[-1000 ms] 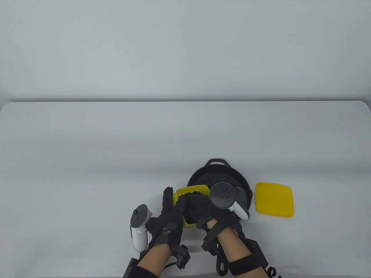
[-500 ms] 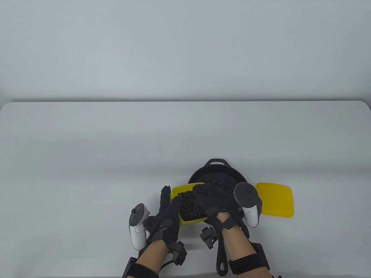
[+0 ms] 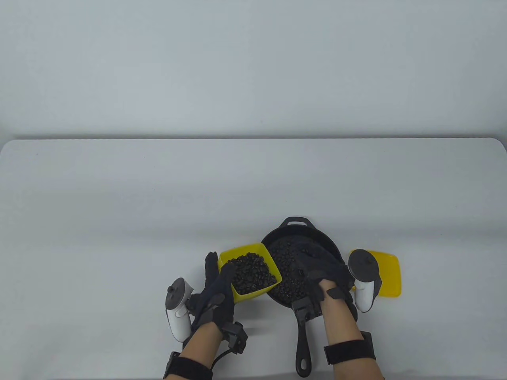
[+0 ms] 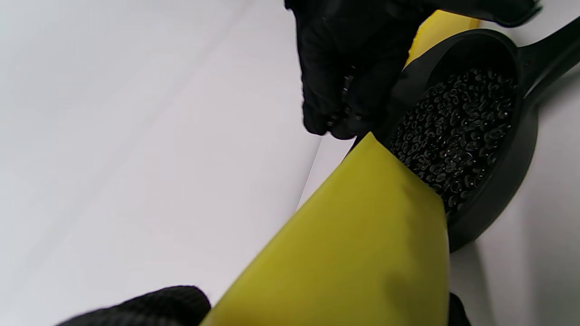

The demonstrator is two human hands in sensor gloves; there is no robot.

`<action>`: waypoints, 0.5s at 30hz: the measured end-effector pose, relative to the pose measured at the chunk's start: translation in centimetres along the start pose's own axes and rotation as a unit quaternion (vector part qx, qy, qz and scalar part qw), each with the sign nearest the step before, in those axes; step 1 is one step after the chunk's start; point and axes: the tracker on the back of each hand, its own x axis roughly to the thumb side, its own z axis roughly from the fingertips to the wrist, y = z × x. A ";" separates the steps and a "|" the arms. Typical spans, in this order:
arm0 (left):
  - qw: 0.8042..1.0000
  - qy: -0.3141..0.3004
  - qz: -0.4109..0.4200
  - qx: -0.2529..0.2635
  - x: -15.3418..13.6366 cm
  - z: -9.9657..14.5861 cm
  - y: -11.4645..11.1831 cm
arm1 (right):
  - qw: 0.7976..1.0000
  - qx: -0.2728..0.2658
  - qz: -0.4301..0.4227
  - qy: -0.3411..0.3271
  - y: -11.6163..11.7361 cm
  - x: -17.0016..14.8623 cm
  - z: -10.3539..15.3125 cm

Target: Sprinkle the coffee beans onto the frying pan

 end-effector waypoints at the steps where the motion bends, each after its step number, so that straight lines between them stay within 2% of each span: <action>1: 1.000 -0.002 0.000 -0.001 0.1 0.0 0.0 | 1.000 -0.012 0.025 0.012 0.0 -0.2 -0.1; 5: 1.000 -0.004 -0.001 -0.004 0.0 0.0 0.1 | 0.997 -0.026 0.071 0.018 0.2 -0.3 -0.1; 11: 1.000 0.002 -0.007 -0.007 -0.1 0.0 -0.2 | 1.000 0.008 0.017 0.012 0.4 -0.9 -0.1; 15: 1.000 -0.005 -0.011 -0.007 0.2 0.1 -0.2 | 1.000 0.017 0.017 0.013 0.6 -1.0 0.1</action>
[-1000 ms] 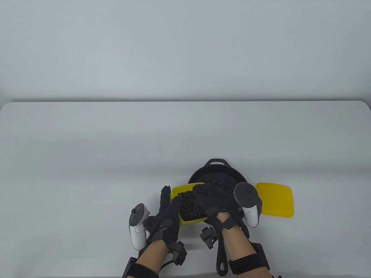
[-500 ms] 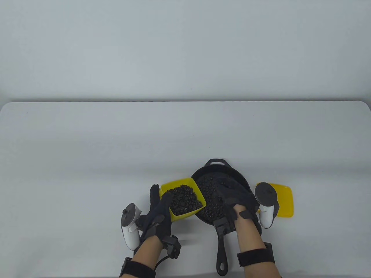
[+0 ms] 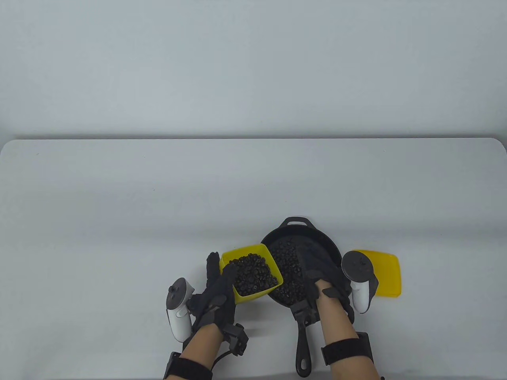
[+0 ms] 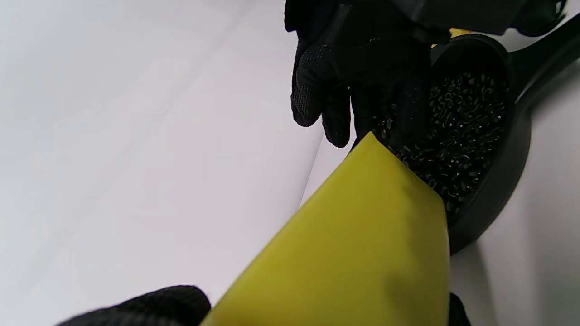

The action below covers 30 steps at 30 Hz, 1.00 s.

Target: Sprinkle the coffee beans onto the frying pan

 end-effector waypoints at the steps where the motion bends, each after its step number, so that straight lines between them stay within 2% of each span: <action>1: 1.000 -0.002 0.001 0.000 0.1 0.0 0.0 | 1.000 0.007 -0.003 -0.005 0.1 0.1 0.1; 4: 1.000 -0.003 -0.001 0.001 0.1 0.1 0.0 | 1.000 0.024 0.006 -0.013 0.3 0.7 0.3; 7: 1.000 -0.001 -0.003 0.002 0.1 0.1 -0.1 | 0.993 0.086 0.078 -0.009 1.0 1.3 0.4; 8: 1.000 0.000 -0.003 0.002 0.1 0.1 -0.1 | 0.990 0.092 0.108 -0.015 1.2 1.5 0.4; 15: 1.000 -0.008 0.000 0.002 0.4 0.2 0.0 | 0.984 0.067 0.162 -0.042 1.8 2.6 0.8; 18: 1.000 -0.007 0.001 0.003 0.4 0.2 -0.1 | 0.980 0.027 0.192 -0.043 1.5 2.7 1.0; 20: 1.000 -0.006 0.000 0.002 0.4 0.3 -0.2 | 0.973 0.027 0.222 -0.047 1.4 2.8 1.0; 22: 1.000 -0.009 0.001 0.001 0.5 0.3 -0.2 | 0.967 0.004 0.248 -0.060 1.1 3.0 1.2; 25: 1.000 -0.012 0.001 -0.001 0.5 0.3 -0.2 | 0.944 -0.119 0.284 -0.116 0.2 3.8 2.1; 30: 1.000 -0.008 0.006 0.002 0.4 0.2 -0.2 | 0.925 -0.138 0.289 -0.205 -0.6 4.9 2.7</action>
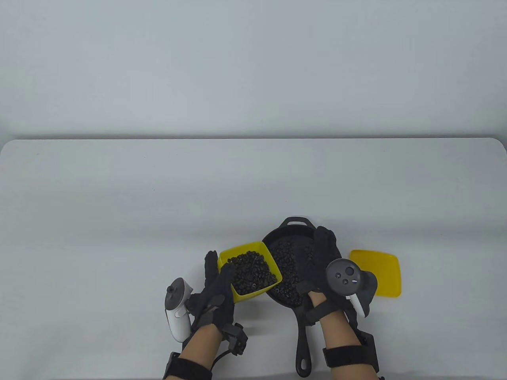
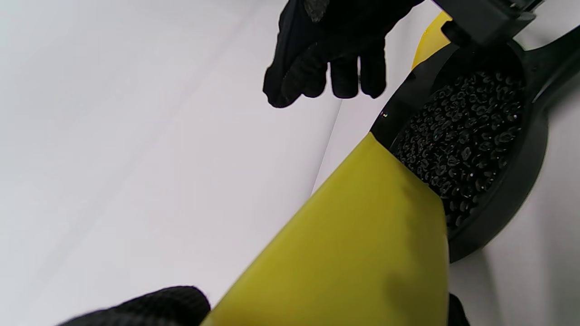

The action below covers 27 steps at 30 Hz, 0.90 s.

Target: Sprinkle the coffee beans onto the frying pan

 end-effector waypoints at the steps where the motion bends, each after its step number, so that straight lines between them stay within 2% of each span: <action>1: 1.000 0.000 0.000 0.000 0.0 0.0 0.0 | 1.000 -0.004 0.002 -0.022 -0.1 0.1 0.0; 3: 1.000 -0.003 0.000 -0.001 0.2 0.1 -0.1 | 0.998 -0.031 0.037 -0.037 -0.4 0.3 0.3; 7: 1.000 -0.006 0.008 0.001 0.3 0.1 0.0 | 0.991 -0.038 0.080 -0.105 -1.1 1.6 0.6; 10: 1.000 -0.005 0.006 0.002 0.3 0.1 -0.1 | 0.978 -0.055 0.124 -0.161 -1.9 3.4 0.3; 13: 1.000 -0.003 0.002 -0.004 0.4 0.2 0.1 | 0.952 -0.039 0.195 -0.232 -2.8 4.9 0.0; 17: 1.000 -0.015 0.014 0.000 0.9 0.3 0.3 | 0.871 0.047 0.380 -0.309 -4.3 5.0 -0.6; 18: 1.000 -0.016 0.018 0.000 1.0 0.3 0.3 | 0.859 0.063 0.403 -0.309 -4.6 4.7 -0.7; 20: 1.000 -0.016 0.018 0.002 1.0 0.3 0.4 | 0.832 0.128 0.445 -0.305 -5.3 3.6 -1.5; 22: 1.000 -0.014 0.012 0.002 1.0 0.3 0.3 | 0.808 0.200 0.485 -0.268 -6.1 1.6 -2.4; 25: 1.000 -0.014 0.011 0.002 0.9 0.3 0.4 | 0.789 0.267 0.511 -0.211 -6.5 -1.2 -3.4; 27: 1.000 -0.014 0.010 0.002 0.9 0.2 0.3 | 0.768 0.318 0.534 -0.156 -6.4 -3.6 -4.1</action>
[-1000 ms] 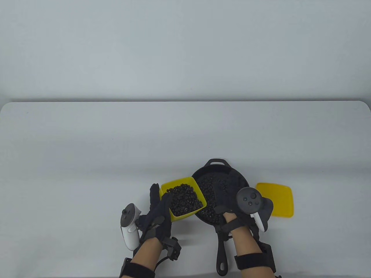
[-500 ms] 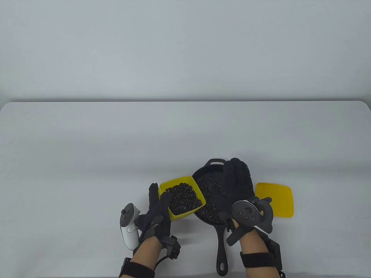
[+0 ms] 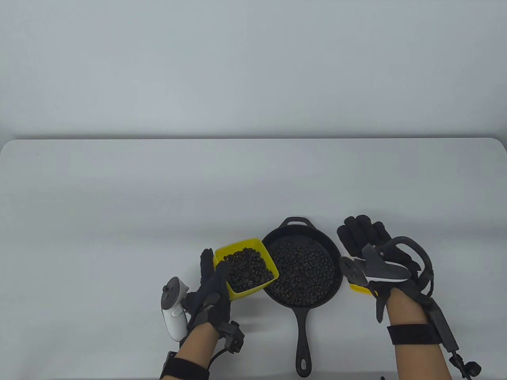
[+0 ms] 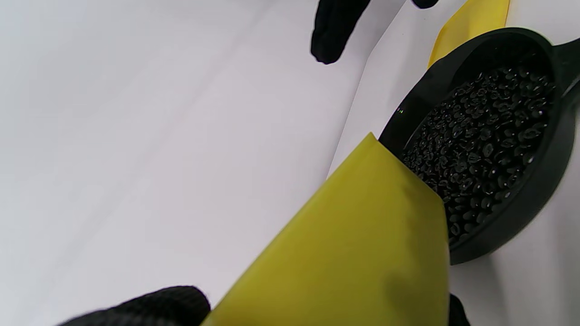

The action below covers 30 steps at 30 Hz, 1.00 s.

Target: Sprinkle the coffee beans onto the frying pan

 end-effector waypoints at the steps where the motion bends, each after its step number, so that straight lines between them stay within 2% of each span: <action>1: 1.000 0.001 -0.002 -0.001 -0.1 0.0 0.0 | 0.998 0.061 -0.009 0.017 1.6 -0.7 -0.6; 4: 1.000 0.003 -0.007 -0.002 -0.1 0.0 -0.1 | 0.986 0.163 -0.015 0.038 4.5 -1.1 -1.8; 9: 1.000 0.003 -0.005 -0.004 -0.2 -0.1 -0.1 | 0.971 0.237 0.017 0.020 6.8 -0.2 -3.5; 15: 1.000 0.010 -0.010 -0.010 -0.5 -0.4 -0.4 | 0.963 0.267 0.019 0.020 8.0 0.5 -5.7; 19: 1.000 0.008 -0.017 -0.020 -0.6 -0.2 -0.8 | 0.951 0.309 0.013 0.025 8.7 0.5 -7.0; 20: 1.000 0.008 -0.020 -0.022 -0.6 -0.2 -0.8 | 0.948 0.315 0.001 0.035 8.8 0.4 -7.0; 25: 0.999 0.012 -0.029 -0.028 -0.8 -0.2 -1.1 | 0.966 0.249 -0.063 0.028 8.9 -0.5 -6.0; 28: 0.999 0.014 -0.029 -0.028 -0.9 -0.3 -1.2 | 0.968 0.234 -0.088 0.026 9.1 -0.9 -5.0; 30: 0.999 0.011 -0.031 -0.029 -0.8 -0.2 -1.3 | 0.962 0.245 -0.111 0.038 9.6 -1.2 -4.1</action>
